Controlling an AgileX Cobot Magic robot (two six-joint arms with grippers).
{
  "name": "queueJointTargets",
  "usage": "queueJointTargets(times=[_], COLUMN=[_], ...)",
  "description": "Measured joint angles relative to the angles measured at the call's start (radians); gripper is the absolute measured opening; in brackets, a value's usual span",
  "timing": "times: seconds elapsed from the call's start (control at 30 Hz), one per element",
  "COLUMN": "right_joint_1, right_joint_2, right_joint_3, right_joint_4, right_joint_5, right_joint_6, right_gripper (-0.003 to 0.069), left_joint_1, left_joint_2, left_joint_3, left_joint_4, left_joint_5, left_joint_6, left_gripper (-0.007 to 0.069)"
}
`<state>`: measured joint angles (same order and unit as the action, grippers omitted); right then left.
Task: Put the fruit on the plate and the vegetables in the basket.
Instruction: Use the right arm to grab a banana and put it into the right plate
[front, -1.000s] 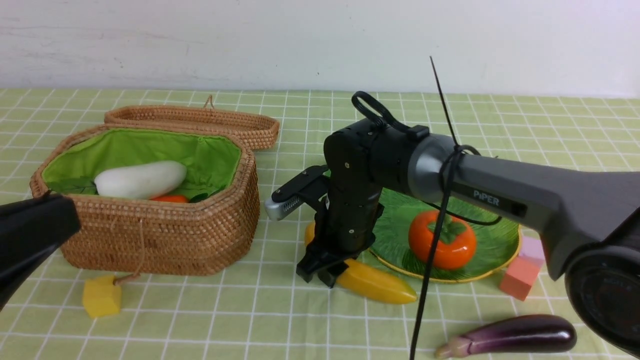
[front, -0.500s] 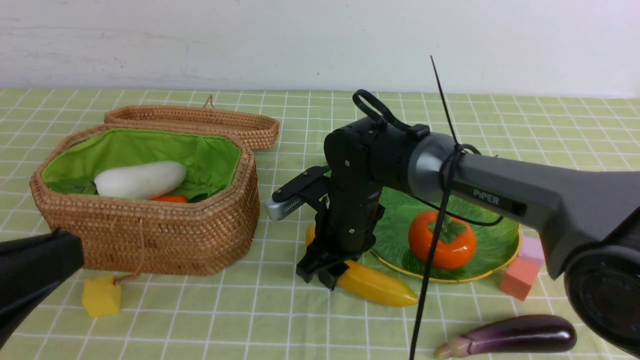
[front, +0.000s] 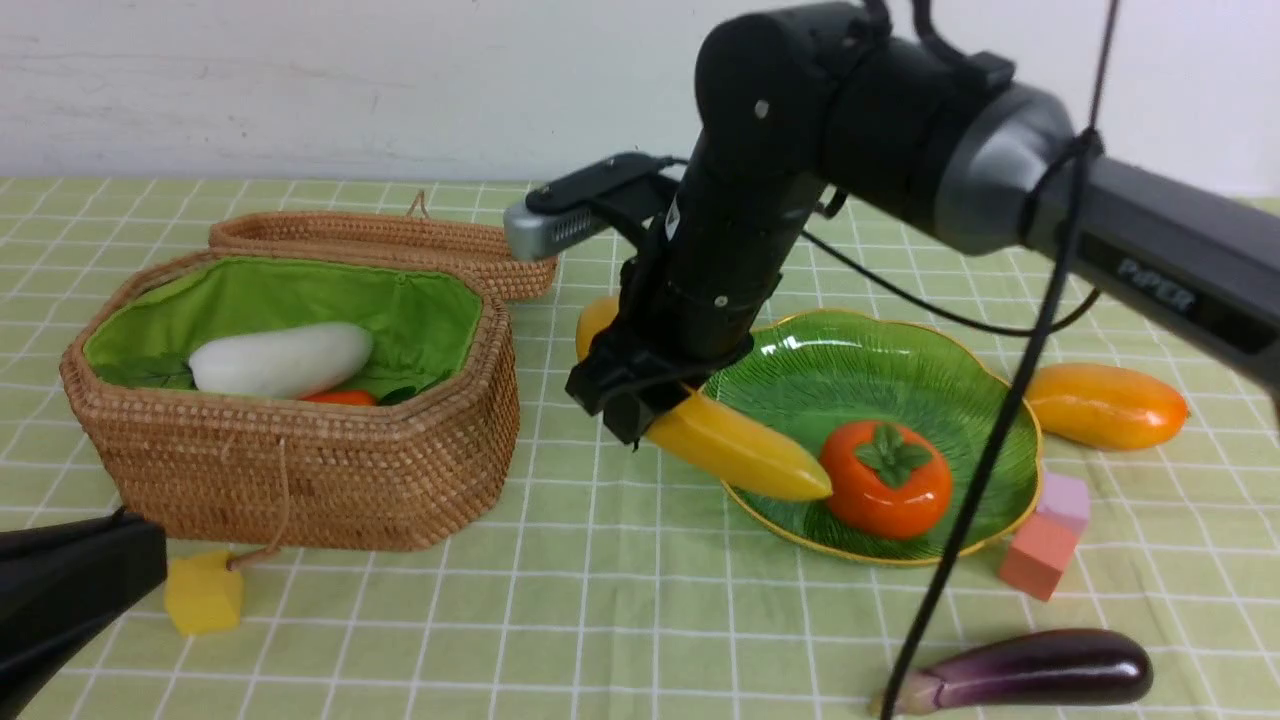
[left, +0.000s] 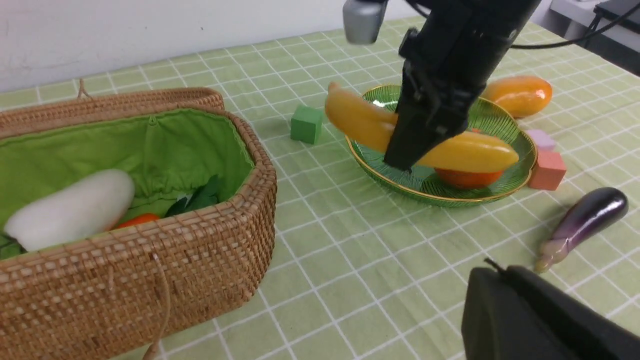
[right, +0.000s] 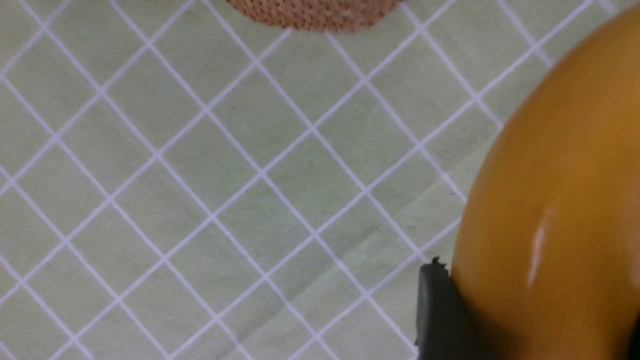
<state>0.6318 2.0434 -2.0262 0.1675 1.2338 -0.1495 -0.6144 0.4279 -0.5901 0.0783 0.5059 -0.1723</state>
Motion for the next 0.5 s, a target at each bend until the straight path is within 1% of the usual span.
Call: queueJointTargets(times=[0.07, 0.17, 0.23, 0.27, 0.3, 0.4, 0.43, 0.47, 0.5], right_joint_1=[-0.012, -0.061, -0.119, -0.125, -0.180, -0.265, -0.271, -0.312, -0.330], right_joint_2=[-0.034, -0.088, -0.116, -0.118, -0.133, -0.138, -0.138, -0.137, -0.137], right_joint_3=[0.004, 0.019, 0.035, 0.039, 0.054, 0.080, 0.080, 0.088, 0.089], right_joint_4=[-0.010, -0.019, -0.022, -0.022, -0.022, -0.022, -0.022, -0.018, -0.012], right_joint_5=[0.005, 0.011, 0.012, 0.012, 0.012, 0.013, 0.013, 0.014, 0.014], right_joint_6=[0.000, 0.011, 0.015, 0.015, 0.018, 0.022, 0.022, 0.022, 0.022], right_gripper=[0.0314, 0.0314, 0.0314, 0.0314, 0.0314, 0.0314, 0.0314, 0.0314, 0.0314], left_joint_1=[0.000, 0.000, 0.000, 0.000, 0.000, 0.000, 0.000, 0.000, 0.000], left_joint_2=[0.000, 0.000, 0.000, 0.000, 0.000, 0.000, 0.000, 0.000, 0.000], left_joint_3=[0.000, 0.000, 0.000, 0.000, 0.000, 0.000, 0.000, 0.000, 0.000], left_joint_4=[0.000, 0.000, -0.009, -0.009, -0.025, -0.066, -0.078, -0.098, -0.114], left_joint_5=[-0.007, -0.014, -0.014, -0.014, -0.014, -0.014, -0.014, -0.014, -0.014], left_joint_6=[0.007, 0.034, 0.064, 0.064, 0.085, 0.126, 0.131, 0.153, 0.172], left_gripper=[-0.0013, -0.0013, -0.0013, -0.0013, -0.0013, -0.0013, -0.0013, -0.0013, -0.0013])
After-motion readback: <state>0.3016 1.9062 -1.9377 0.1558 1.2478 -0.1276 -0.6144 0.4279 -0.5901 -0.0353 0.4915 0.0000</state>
